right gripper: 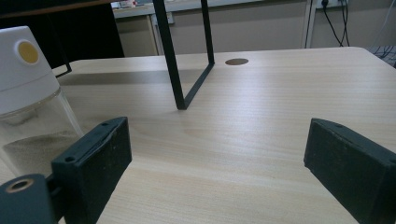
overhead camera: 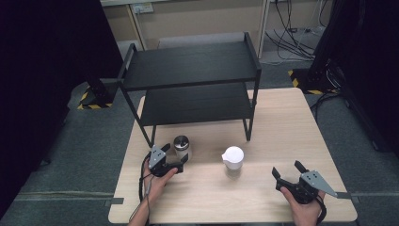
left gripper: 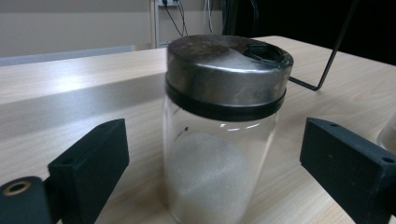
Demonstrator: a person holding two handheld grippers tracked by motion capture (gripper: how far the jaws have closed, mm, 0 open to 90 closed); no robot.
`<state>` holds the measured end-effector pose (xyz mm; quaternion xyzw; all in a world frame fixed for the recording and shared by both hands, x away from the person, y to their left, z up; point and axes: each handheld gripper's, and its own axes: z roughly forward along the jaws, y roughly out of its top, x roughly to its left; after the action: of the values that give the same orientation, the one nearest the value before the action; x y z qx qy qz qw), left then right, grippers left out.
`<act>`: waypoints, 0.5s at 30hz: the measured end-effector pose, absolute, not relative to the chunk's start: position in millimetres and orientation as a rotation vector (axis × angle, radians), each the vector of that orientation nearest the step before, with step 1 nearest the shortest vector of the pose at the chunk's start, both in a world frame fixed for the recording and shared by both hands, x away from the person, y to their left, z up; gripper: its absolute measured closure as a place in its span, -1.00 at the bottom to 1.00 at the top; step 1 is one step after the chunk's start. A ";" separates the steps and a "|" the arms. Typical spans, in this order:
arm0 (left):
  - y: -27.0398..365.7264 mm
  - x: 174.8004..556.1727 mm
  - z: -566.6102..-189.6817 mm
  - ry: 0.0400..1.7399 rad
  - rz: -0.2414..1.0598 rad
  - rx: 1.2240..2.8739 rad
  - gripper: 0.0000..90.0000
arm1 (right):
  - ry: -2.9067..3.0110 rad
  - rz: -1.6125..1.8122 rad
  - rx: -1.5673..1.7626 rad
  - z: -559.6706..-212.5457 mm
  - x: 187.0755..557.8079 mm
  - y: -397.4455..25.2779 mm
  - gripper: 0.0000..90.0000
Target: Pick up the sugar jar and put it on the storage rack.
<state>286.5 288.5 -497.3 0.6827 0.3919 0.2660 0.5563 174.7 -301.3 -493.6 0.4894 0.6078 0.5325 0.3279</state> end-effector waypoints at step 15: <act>271.0 294.4 -487.5 0.964 0.651 1.674 -0.54 | 1.589 1.399 1.285 -493.8 174.8 -301.8 -0.83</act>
<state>294.4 271.0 -487.5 0.6993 0.4028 0.2719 0.5243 174.8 -301.8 -493.8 0.4904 0.6065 0.5339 0.3265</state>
